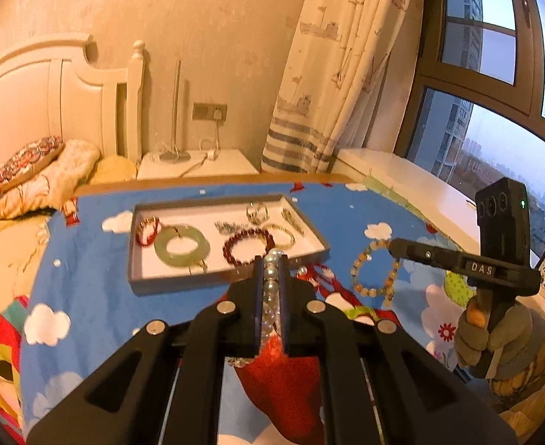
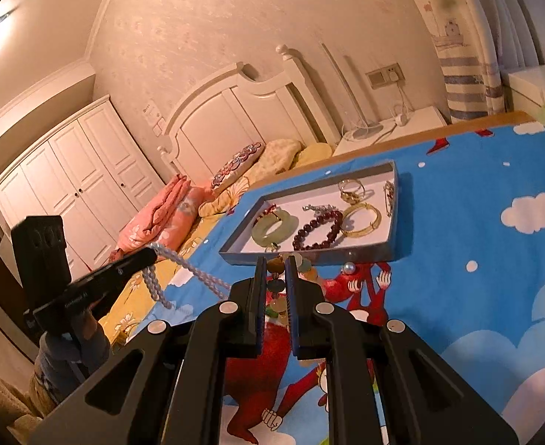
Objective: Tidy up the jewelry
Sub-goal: 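Lift the pearl necklace into the box with the left gripper while the right releases the beaded bracelet there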
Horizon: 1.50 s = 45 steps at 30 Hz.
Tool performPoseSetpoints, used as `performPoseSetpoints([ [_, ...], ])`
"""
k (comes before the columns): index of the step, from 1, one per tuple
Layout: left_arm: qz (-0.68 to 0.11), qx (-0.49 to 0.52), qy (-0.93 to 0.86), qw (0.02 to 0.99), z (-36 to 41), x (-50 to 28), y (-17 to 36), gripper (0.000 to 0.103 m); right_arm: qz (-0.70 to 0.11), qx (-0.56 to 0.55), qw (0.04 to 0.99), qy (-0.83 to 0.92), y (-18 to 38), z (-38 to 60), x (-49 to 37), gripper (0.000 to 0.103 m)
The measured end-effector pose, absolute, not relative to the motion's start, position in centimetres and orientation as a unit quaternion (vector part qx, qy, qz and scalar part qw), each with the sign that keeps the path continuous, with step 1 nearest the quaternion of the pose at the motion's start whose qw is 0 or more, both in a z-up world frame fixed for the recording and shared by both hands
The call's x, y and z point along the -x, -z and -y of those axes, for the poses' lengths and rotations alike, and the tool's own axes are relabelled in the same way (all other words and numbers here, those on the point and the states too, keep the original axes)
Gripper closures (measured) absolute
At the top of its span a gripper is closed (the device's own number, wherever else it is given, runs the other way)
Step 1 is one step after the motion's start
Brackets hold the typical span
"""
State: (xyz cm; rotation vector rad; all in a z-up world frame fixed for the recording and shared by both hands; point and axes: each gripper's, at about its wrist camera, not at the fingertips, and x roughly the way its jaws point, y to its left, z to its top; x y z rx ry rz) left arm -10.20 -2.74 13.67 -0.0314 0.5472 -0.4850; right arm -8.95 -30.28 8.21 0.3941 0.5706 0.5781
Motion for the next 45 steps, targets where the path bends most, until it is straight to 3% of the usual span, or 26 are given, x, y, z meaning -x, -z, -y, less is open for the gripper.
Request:
performPoseSetpoints([
  [23,-0.211,-0.028,0.232,0.949,3.9,5.8,-19.1,0.096,-0.266,-0.168,0.907,-0.279,-9.4,28.7,5.1,0.091],
  [45,-0.214,-0.016,0.203,0.955,5.7,-6.1,-19.6,0.096,-0.292,-0.157,0.911,-0.244,-7.9,27.8,-3.2,0.091],
])
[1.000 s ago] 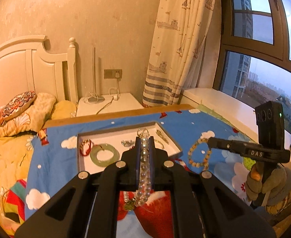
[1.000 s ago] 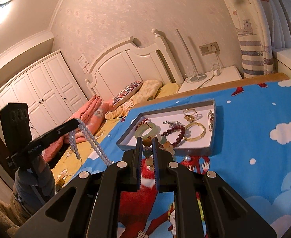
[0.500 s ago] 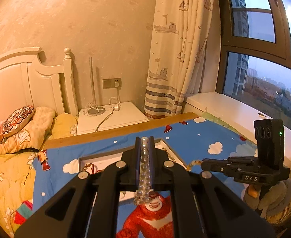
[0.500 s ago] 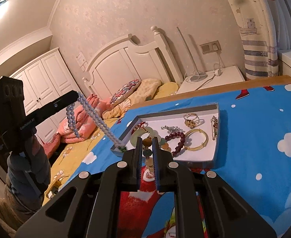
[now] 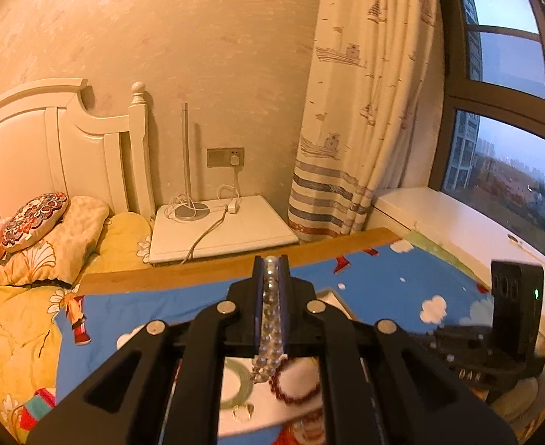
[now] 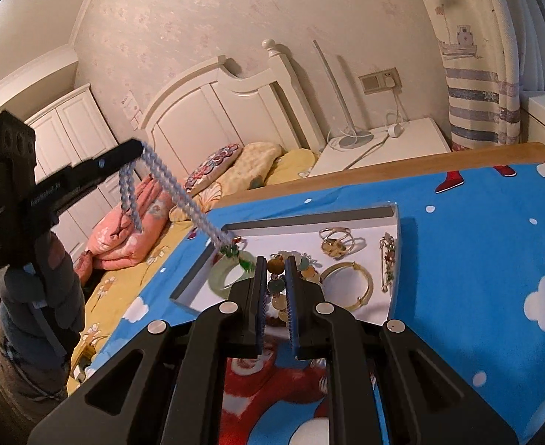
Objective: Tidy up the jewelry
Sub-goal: 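Lift the pearl necklace into the box with the left gripper while the right releases the beaded bracelet there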
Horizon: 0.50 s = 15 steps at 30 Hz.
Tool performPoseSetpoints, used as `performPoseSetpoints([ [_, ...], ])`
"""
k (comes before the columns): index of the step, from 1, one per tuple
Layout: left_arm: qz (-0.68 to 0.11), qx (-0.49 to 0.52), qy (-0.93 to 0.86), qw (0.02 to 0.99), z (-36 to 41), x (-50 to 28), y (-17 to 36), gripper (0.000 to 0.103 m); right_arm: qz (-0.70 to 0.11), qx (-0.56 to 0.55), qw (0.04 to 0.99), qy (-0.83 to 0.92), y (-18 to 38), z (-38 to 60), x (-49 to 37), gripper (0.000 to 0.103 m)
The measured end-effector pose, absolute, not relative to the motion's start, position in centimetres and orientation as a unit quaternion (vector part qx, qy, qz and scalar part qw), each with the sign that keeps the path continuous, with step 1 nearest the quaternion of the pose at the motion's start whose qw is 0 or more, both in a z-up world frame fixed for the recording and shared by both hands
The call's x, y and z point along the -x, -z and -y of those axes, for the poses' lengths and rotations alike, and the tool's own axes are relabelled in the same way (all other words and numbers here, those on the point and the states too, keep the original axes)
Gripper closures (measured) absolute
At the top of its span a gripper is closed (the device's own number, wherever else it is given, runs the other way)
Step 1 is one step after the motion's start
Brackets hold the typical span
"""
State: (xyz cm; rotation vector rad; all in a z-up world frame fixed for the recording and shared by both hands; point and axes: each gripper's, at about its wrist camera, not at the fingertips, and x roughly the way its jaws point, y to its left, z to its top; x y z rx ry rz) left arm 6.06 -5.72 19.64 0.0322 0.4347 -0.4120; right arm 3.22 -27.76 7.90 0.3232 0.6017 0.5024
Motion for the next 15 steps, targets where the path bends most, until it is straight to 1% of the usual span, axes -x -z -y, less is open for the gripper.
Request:
performPoseSetpoints([
  [6,-0.219,0.004,0.193,0.956,6.2,-10.5,-19.0,0.096,-0.301,-0.146,0.913,-0.235,-7.1,27.1,-5.9,0.091],
  [11,-0.216,0.032,0.2,0.955,6.0,-12.0,-17.4,0.096,-0.309,-0.147,0.91,-0.236,-6.2,26.9,-7.4,0.091],
  [15,-0.253,0.004,0.167,0.953,5.9,-13.4,-13.7,0.096,-0.334,-0.138,0.906,-0.218,-4.4,27.1,-8.6,0.091],
])
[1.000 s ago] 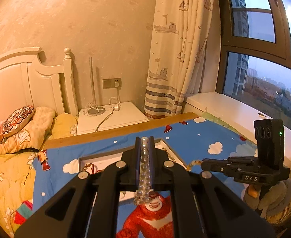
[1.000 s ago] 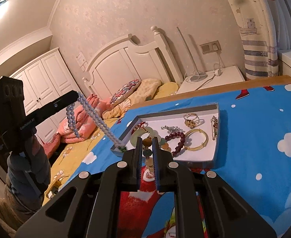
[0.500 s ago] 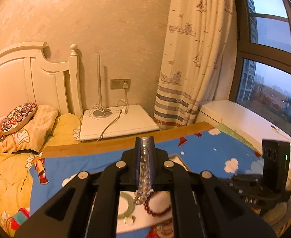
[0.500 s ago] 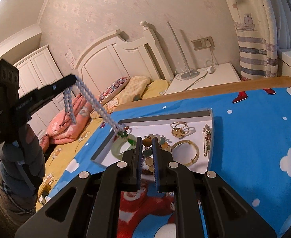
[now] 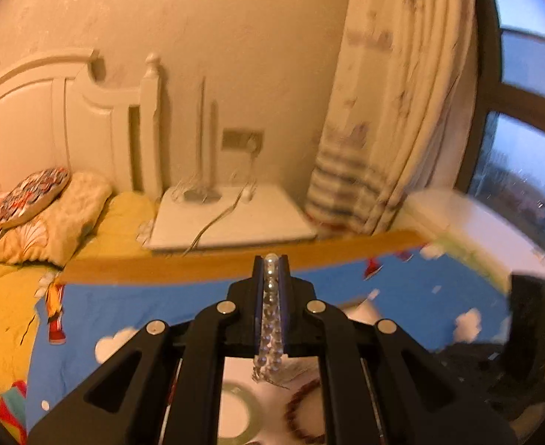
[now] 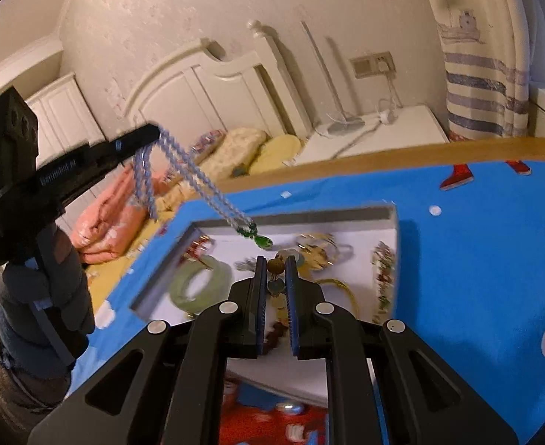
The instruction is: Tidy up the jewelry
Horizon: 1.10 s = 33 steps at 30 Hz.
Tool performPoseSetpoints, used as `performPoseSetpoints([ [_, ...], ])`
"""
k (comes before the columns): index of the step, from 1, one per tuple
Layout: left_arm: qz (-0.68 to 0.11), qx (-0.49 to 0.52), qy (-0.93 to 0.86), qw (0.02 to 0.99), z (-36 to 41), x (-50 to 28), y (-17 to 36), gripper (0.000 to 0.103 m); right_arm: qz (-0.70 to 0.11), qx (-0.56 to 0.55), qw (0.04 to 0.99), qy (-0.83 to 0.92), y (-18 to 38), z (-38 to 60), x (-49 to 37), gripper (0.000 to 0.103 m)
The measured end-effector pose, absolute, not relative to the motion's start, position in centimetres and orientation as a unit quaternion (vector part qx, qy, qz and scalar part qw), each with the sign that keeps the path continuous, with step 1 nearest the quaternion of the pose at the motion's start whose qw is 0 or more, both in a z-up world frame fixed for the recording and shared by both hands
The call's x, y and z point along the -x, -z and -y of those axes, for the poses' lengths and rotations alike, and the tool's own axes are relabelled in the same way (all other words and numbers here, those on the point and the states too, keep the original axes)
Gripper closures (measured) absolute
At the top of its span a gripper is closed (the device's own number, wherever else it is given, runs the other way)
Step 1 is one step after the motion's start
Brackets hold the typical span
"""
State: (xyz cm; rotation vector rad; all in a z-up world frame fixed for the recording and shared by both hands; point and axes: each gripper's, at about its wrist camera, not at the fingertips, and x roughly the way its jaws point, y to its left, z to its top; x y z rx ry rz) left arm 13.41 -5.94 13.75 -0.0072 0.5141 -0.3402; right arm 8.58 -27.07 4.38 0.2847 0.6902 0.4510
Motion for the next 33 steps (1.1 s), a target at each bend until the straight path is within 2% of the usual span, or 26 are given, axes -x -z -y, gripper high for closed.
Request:
performPoseSetpoints([
  [9,-0.344,-0.044,0.106,0.932,3.5,-16.5,-6.1,0.096,-0.363,-0.118,0.904,-0.193,-2.8,26.9,-9.5,0.091],
  [13,-0.366,-0.081,0.089,0.923,3.3,-16.6,-4.6,0.096,-0.368,-0.116,0.904,-0.184,-2.5,27.1,-9.3,0.091],
  [18,-0.38,-0.065,0.069,0.92,1.4,-15.9,-3.5,0.095,-0.368,-0.105,0.907,-0.173,-2.5,27.1,-8.9,0.09],
  [19,-0.382,-0.061,0.069,0.919,1.1,-15.8,-3.3,0.084,-0.369,-0.105,0.907,-0.173,-2.6,27.0,-8.9,0.089],
  [20,-0.381,-0.058,0.068,0.92,0.8,-15.7,-3.4,0.058,-0.37,-0.106,0.907,-0.173,-2.6,27.0,-8.9,0.084],
  [21,-0.376,-0.05,0.068,0.923,0.2,-15.6,-3.6,0.043,-0.372,-0.11,0.905,-0.173,-2.6,27.0,-8.8,0.078],
  [22,-0.368,-0.044,0.067,0.926,-0.1,-15.2,-3.9,0.024,-0.372,-0.113,0.905,-0.173,-2.7,27.1,-8.8,0.059],
  [23,-0.357,-0.039,0.064,0.931,-0.4,-14.8,-4.3,0.022,-0.368,-0.117,0.906,-0.173,-2.8,27.2,-8.5,0.04],
  [24,-0.353,-0.037,0.06,0.933,-0.6,-14.5,-4.6,0.021,-0.361,-0.119,0.908,-0.175,-3.1,27.4,-8.2,0.037],
  [27,-0.346,-0.029,0.048,0.937,-1.4,-13.3,-5.4,0.018,-0.351,-0.116,0.913,-0.174,-3.9,27.7,-7.5,0.037],
  [31,-0.323,-0.019,0.017,0.946,-2.2,-10.1,-6.6,0.004,-0.343,-0.113,0.915,-0.182,-4.8,28.2,-5.6,0.037],
  [33,-0.315,-0.023,-0.002,0.949,-2.3,-8.1,-6.9,0.002,-0.345,-0.102,0.915,-0.185,-4.9,28.3,-4.4,0.036],
])
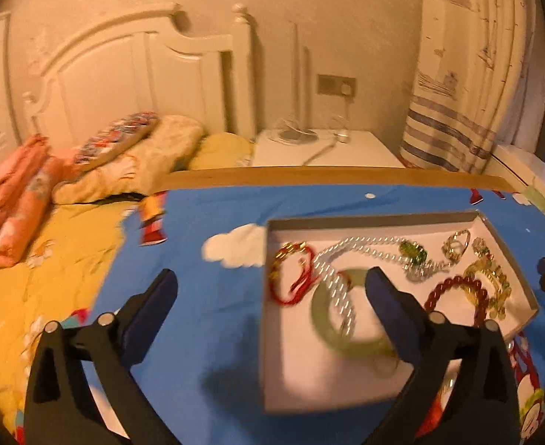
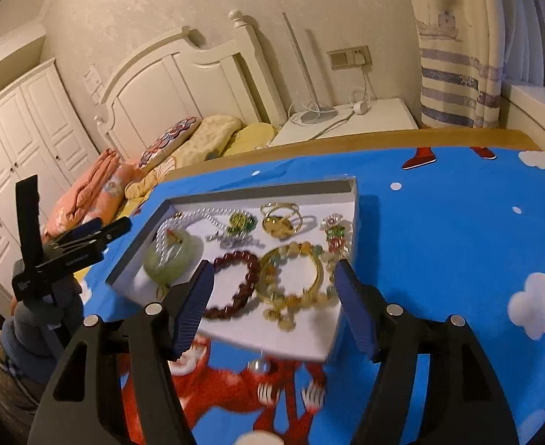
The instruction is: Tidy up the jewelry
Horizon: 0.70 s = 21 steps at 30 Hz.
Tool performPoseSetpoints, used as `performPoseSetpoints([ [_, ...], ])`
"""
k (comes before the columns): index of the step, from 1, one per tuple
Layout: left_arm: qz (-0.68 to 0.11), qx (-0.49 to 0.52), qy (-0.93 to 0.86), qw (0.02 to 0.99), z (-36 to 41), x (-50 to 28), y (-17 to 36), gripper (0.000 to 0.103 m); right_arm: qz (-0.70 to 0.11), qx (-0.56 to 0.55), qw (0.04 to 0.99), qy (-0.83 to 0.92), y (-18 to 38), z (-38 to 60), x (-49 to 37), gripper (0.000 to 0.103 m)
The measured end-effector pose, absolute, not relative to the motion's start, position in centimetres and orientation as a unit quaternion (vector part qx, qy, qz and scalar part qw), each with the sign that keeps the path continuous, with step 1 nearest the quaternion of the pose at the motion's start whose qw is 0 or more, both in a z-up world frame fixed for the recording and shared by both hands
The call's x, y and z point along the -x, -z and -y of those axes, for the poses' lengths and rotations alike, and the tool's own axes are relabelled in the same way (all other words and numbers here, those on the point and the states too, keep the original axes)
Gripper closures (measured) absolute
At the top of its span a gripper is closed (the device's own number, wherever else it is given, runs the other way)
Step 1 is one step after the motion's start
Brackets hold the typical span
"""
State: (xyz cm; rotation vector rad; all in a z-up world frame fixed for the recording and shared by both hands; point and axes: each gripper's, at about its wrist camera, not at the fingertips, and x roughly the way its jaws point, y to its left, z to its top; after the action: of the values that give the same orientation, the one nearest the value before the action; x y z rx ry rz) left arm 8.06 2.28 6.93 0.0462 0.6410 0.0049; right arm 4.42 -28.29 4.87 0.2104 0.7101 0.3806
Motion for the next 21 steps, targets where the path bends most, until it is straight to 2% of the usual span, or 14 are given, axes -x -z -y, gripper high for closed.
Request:
performPoseSetpoints([
  [4,-0.323,-0.025,-0.022,0.946,-1.9,-3.6,-6.9,0.002,-0.357,-0.095,0.91,-0.189,-4.0,28.5,-2.2,0.031],
  [10,-0.352,0.015,0.0,0.936,-0.6,2.5,-4.9,0.002,-0.392,-0.077,0.898,-0.185,-1.7,28.1,0.6,0.03],
  [21,-0.392,-0.028,0.033,0.919,3.1,5.0,-2.1,0.002,-0.411,-0.016,0.898,-0.154,-0.8,25.9,0.8,0.03],
])
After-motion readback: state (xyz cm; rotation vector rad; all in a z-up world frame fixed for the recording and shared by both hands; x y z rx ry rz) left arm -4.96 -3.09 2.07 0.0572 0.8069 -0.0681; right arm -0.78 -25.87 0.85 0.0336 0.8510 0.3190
